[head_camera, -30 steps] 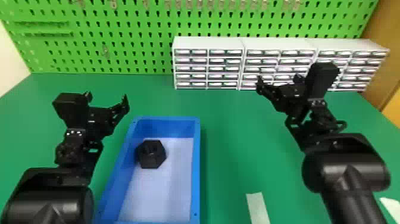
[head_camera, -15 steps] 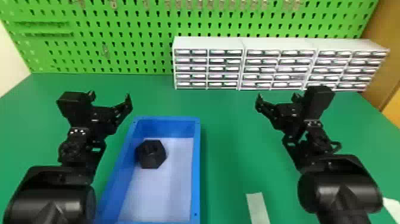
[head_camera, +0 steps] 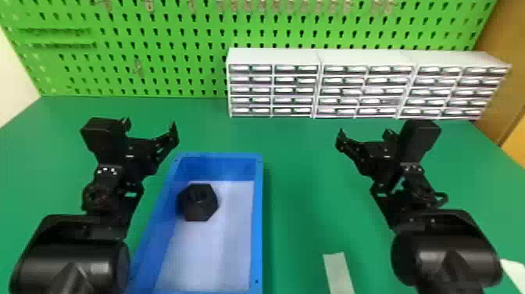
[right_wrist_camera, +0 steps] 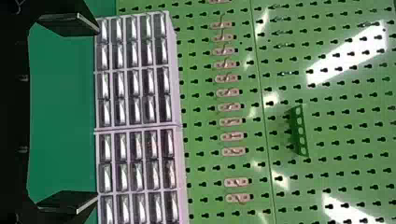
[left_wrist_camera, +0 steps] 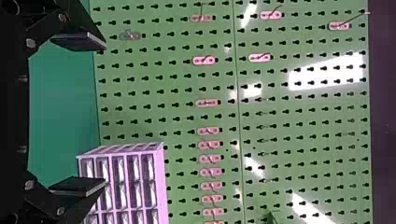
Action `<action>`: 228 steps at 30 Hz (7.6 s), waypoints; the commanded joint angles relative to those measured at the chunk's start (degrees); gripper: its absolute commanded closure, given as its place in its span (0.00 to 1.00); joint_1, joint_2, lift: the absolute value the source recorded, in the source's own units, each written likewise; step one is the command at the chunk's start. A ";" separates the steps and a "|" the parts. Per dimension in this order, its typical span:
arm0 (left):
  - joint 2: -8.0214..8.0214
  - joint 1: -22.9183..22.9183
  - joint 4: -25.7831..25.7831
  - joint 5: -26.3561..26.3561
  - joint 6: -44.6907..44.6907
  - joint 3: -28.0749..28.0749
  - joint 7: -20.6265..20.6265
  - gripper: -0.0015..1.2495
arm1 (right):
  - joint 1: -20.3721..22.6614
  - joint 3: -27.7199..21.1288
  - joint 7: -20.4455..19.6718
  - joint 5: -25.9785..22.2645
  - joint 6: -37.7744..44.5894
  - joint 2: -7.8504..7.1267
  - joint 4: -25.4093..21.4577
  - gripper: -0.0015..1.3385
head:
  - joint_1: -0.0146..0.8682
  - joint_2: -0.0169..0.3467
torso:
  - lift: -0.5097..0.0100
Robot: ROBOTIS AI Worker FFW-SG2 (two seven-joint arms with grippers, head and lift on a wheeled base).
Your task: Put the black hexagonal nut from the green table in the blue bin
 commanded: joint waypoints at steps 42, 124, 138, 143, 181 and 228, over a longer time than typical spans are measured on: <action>0.00 -0.20 0.00 0.09 0.29 -0.72 0.00 0.19 | -0.08 0.82 0.00 -0.21 0.16 -0.14 0.09 0.05 | 0.79 0.19 | 0.79; 0.00 -0.29 -0.09 1.14 0.90 -1.07 0.00 0.19 | 0.71 -1.38 0.00 2.96 -1.69 0.38 0.18 0.05 | 0.79 0.19 | 0.79; 0.00 -0.38 -0.09 1.23 0.99 -1.25 0.00 0.19 | 0.80 -1.29 0.00 3.05 -1.69 0.29 0.18 0.05 | 0.79 0.19 | 0.79; 0.00 -0.47 -0.09 1.23 0.99 -1.34 0.00 0.20 | 0.71 -1.29 0.00 3.05 -1.69 0.38 0.18 0.05 | 0.79 0.19 | 0.79; 0.00 -0.99 -0.09 1.67 1.17 -1.51 0.00 0.19 | 0.71 -0.50 0.00 3.13 -1.42 0.38 0.18 0.05 | 0.79 0.19 | 0.79; 0.00 -1.17 -0.35 1.40 2.57 -0.02 0.35 0.19 | 1.50 -1.64 0.00 3.13 -1.16 0.56 0.09 0.05 | 0.79 0.19 | 0.79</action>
